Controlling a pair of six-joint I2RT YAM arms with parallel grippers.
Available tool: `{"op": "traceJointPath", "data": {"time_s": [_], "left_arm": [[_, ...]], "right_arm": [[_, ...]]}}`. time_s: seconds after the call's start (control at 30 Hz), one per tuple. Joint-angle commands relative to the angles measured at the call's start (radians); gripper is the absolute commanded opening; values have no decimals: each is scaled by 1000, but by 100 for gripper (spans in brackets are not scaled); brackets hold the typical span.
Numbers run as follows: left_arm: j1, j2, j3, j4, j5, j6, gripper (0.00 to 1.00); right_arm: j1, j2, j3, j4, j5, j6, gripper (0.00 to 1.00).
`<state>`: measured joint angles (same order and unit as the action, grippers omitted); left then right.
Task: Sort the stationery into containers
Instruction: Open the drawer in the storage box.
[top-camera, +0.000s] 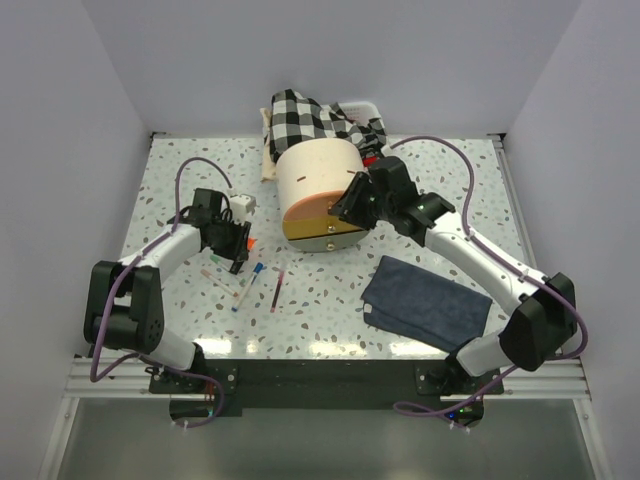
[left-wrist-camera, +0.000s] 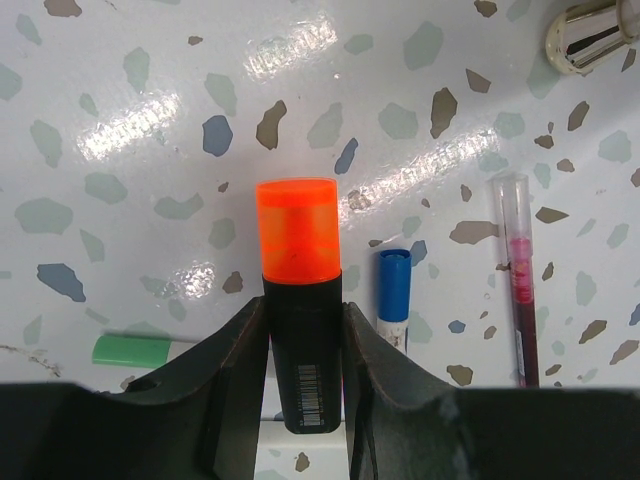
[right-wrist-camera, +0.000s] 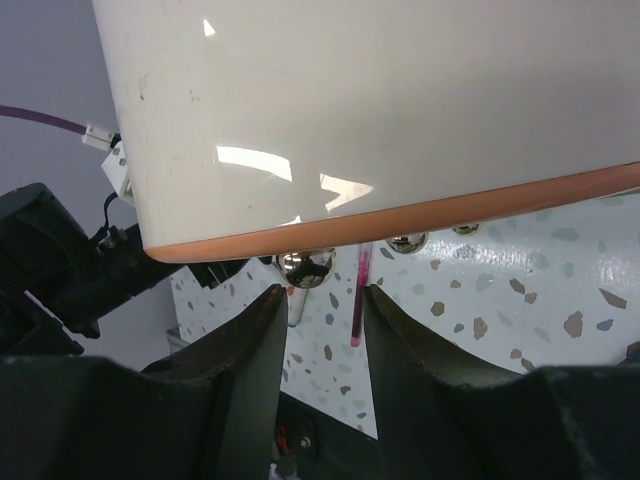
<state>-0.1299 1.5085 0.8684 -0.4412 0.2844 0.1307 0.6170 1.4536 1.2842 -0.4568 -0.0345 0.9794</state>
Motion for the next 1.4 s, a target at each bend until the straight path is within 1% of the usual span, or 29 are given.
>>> {"op": "traceJointPath", "data": {"time_s": [0.0, 0.5, 0.77, 0.8, 0.87, 0.9, 0.97, 1.0, 1.17, 1.37], "left_arm": [[16, -37, -5, 32, 6, -13, 0], [16, -22, -5, 42, 21, -16, 0], [16, -10, -3, 45, 30, -19, 0], [16, -8, -2, 44, 30, -19, 0], [16, -8, -3, 45, 32, -19, 0], [18, -7, -2, 45, 32, -20, 0], [16, -4, -2, 45, 33, -19, 0], [16, -4, -2, 45, 35, -19, 0], [16, 1, 0, 45, 38, -20, 0], [16, 7, 1, 44, 44, -20, 0]], "right_arm": [[6, 16, -2, 26, 31, 44, 40], [12, 57, 67, 41, 76, 44, 37], [12, 71, 80, 41, 97, 56, 39], [13, 73, 78, 43, 97, 56, 36], [12, 76, 75, 44, 97, 64, 26], [12, 76, 75, 46, 96, 64, 17], [12, 76, 76, 47, 90, 61, 9], [12, 73, 78, 44, 88, 62, 0], [23, 21, 75, 15, 82, 22, 0], [84, -53, 30, -16, 88, -8, 0]]}}
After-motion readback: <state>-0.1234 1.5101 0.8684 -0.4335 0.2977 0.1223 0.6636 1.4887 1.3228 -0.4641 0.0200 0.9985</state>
